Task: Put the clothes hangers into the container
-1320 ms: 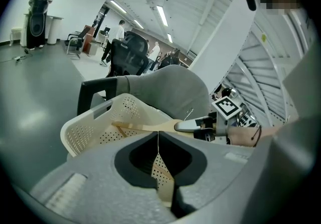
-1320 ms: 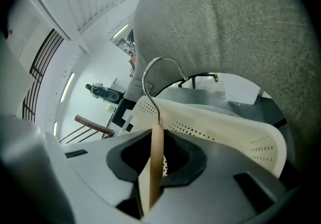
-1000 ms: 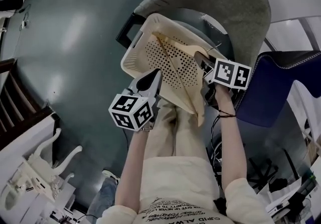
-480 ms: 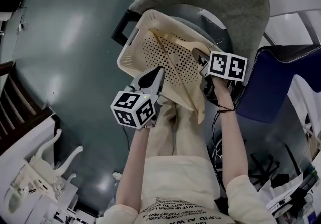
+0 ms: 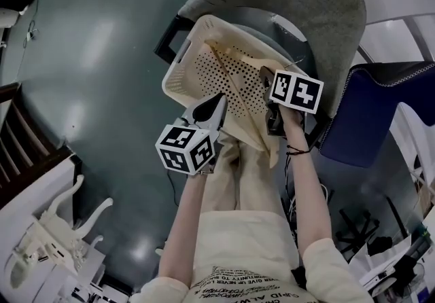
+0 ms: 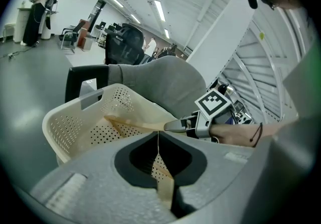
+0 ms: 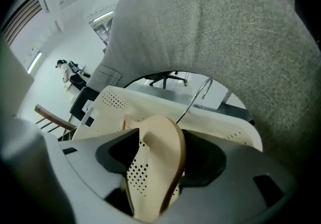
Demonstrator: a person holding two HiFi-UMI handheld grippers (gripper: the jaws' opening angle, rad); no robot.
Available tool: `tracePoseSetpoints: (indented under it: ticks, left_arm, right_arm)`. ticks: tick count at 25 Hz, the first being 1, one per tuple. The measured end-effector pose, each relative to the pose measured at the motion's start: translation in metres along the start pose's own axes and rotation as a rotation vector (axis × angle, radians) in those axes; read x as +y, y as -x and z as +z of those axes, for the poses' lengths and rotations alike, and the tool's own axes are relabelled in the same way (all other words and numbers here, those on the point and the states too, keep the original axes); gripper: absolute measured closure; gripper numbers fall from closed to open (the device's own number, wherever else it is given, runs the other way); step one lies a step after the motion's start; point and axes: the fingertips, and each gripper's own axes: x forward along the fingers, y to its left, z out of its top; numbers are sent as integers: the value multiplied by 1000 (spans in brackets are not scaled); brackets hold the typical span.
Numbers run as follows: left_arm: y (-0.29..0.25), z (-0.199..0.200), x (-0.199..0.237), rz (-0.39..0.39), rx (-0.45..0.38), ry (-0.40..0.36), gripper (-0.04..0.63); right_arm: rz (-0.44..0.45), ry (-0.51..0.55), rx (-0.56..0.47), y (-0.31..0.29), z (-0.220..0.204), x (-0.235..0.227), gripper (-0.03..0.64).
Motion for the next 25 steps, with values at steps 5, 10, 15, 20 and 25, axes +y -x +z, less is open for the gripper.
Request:
tracePoseSetpoints:
  ticks: [5,10,15,20,25]
  left_arm:
    - [-2,0,0,-4,-1,-2,572]
    - [-2,3,-2,-8,-5,-2,572]
    - [3,8,-6,-5,-18,-3,572]
    - [10,21,-13,-11,-40,-22,572]
    - [20,33,-27,-29,-63,-54,572]
  right_arm:
    - [-28,9,-18,1,1,1,362]
    - [-101,15,-38,8,4,-5,356]
    - [-139,22,-40,21,5,-9,356]
    - [-150,51,-59,40,6,-6,382]
    - [-126,89,-79,67,6,-1,494]
